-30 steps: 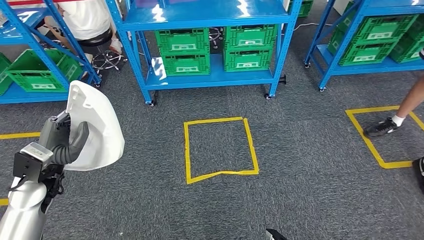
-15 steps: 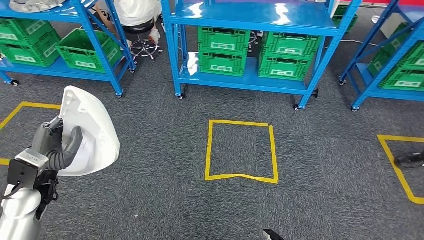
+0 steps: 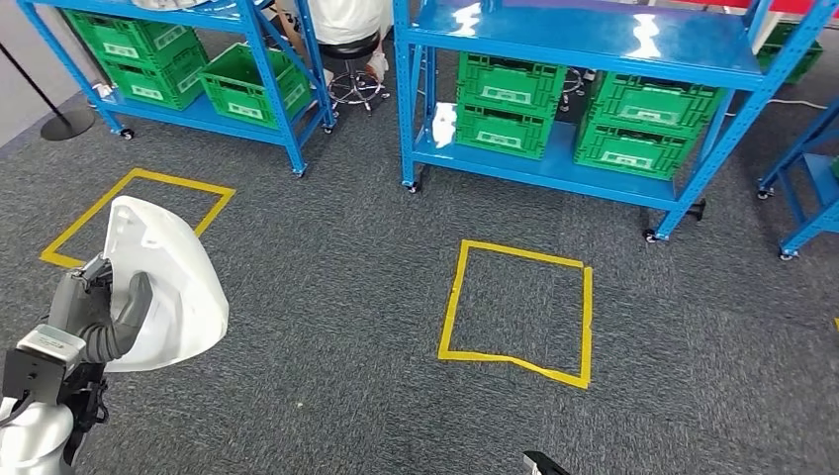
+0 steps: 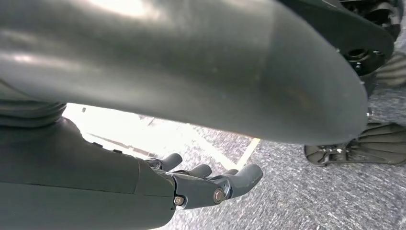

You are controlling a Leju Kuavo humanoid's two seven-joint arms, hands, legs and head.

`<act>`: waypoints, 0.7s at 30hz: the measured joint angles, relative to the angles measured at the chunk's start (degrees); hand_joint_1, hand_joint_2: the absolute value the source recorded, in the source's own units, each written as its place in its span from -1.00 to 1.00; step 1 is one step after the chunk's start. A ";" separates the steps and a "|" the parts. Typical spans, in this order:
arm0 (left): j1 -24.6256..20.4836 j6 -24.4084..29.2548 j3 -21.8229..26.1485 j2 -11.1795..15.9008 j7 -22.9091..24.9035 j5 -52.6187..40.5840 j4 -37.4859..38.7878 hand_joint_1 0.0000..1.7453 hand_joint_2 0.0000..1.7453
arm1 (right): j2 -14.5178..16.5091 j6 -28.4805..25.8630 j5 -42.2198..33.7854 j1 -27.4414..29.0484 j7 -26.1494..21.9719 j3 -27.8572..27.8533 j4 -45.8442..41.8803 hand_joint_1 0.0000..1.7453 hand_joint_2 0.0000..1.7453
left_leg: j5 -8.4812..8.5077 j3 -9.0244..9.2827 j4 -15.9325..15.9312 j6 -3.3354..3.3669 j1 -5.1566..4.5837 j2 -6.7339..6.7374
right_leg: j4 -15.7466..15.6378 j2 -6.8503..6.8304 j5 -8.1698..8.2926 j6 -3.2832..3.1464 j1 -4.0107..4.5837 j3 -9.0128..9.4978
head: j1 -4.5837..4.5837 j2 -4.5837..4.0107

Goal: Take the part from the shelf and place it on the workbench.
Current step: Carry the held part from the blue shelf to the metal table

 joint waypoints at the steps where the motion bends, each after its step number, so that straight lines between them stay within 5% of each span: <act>1: 0.49 0.04 0.07 -0.02 0.17 -0.12 -0.24 1.00 1.00 | -0.01 -0.03 0.09 0.05 0.03 0.00 0.01 -1.00 -1.00 | -0.67 -1.05 2.39 -0.21 0.20 0.27 | 0.02 -0.82 -0.05 -0.02 0.01 -0.01 | 0.00 0.00; 3: 1.02 0.00 0.32 -0.03 0.51 -0.20 -0.43 1.00 1.00 | -0.02 -0.11 0.21 0.00 0.07 0.01 0.01 -1.00 -1.00 | 1.04 0.10 0.80 -0.52 0.61 0.87 | 0.11 -2.37 -0.20 0.16 -0.01 0.01 | 0.00 0.00; 5: 0.77 -0.32 0.67 -0.04 0.68 -0.52 -0.45 1.00 1.00 | -0.07 -0.16 0.28 -0.12 0.05 0.01 -0.01 -1.00 -1.00 | 4.02 4.35 -6.63 -0.60 0.69 3.16 | 0.41 -3.74 -0.56 0.71 0.08 0.14 | -0.03 0.00; 7: 0.34 -0.70 0.90 -0.09 0.63 -0.93 -0.36 1.00 1.00 | -0.16 -0.11 0.37 -0.22 0.01 0.01 -0.02 -1.00 -1.00 | 5.15 6.83 -11.21 0.01 0.46 4.96 | 0.71 -4.89 -0.95 1.47 0.34 0.33 | 0.12 0.00; 11: -0.04 -0.86 1.31 -0.13 0.59 -1.18 -0.22 1.00 1.00 | -0.16 -0.06 0.42 -0.40 0.23 0.03 -0.02 -1.00 -1.00 | 5.39 6.65 -11.75 1.46 0.18 3.20 | 0.61 -6.53 -1.18 2.72 0.16 0.77 | 0.34 0.00; 13: -0.34 -0.89 1.44 -0.17 0.55 -1.18 -0.24 1.00 1.00 | -0.10 -0.05 0.43 -0.46 0.36 0.05 -0.02 -1.00 -1.00 | 5.65 6.72 -11.99 2.08 0.33 2.17 | 2.76 -4.13 -2.79 3.10 -0.13 0.06 | 0.46 0.00; 15: -0.72 -0.93 1.46 -0.33 0.51 -1.19 -0.18 1.00 1.00 | -0.07 -0.04 0.43 -0.30 0.11 0.07 -0.01 -1.00 -1.00 | 5.81 6.62 -12.05 2.63 0.33 0.88 | 9.34 -0.56 -6.26 3.17 -0.19 -2.94 | 0.66 0.00; 17: -0.81 -1.07 1.45 -0.53 0.47 -1.26 0.04 1.00 1.00 | -0.08 -0.08 0.39 -0.05 -0.03 0.07 0.00 -1.00 -1.00 | 5.90 6.48 -12.03 2.89 0.11 -0.77 | 16.24 0.84 -8.62 3.00 -0.01 -6.54 | 0.77 0.00; 19: -0.88 -1.43 1.44 -0.76 0.25 -1.44 0.33 1.00 1.00 | -0.07 -0.10 0.23 0.00 0.11 0.07 0.00 -1.00 -1.00 | 5.99 6.43 -11.99 2.91 -0.08 -2.48 | 15.72 1.29 -6.85 2.53 0.21 -6.80 | 0.79 0.00; 21: -1.51 -2.12 1.36 -1.19 -0.09 -1.67 0.87 1.00 1.00 | -0.02 -0.20 -0.28 -0.10 0.15 0.05 0.00 -1.00 -1.00 | 6.13 6.39 -11.91 2.73 -0.11 -4.04 | 8.05 3.05 -2.88 1.92 0.30 -3.45 | 0.79 0.00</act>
